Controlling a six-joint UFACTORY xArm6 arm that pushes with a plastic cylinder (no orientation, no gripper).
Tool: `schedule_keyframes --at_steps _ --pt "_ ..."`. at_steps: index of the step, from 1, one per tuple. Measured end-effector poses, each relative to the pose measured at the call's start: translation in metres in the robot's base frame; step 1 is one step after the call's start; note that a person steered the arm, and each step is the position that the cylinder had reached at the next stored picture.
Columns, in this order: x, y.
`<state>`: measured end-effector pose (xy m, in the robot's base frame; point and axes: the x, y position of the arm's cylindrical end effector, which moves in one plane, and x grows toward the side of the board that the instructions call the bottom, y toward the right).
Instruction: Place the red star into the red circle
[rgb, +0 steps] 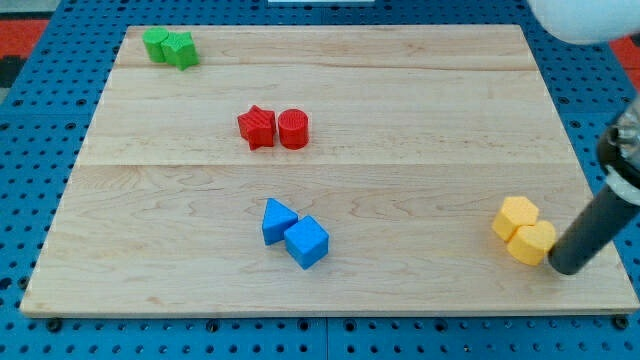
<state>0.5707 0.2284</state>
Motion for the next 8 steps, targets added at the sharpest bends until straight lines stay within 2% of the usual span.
schedule_keyframes --at_steps 1,2,3,4,5,8 --pt "-0.001 0.022" --pt "-0.026 0.098" --pt "-0.105 0.106" --pt "-0.164 0.071" --pt "-0.181 0.053" --pt "-0.181 0.050"
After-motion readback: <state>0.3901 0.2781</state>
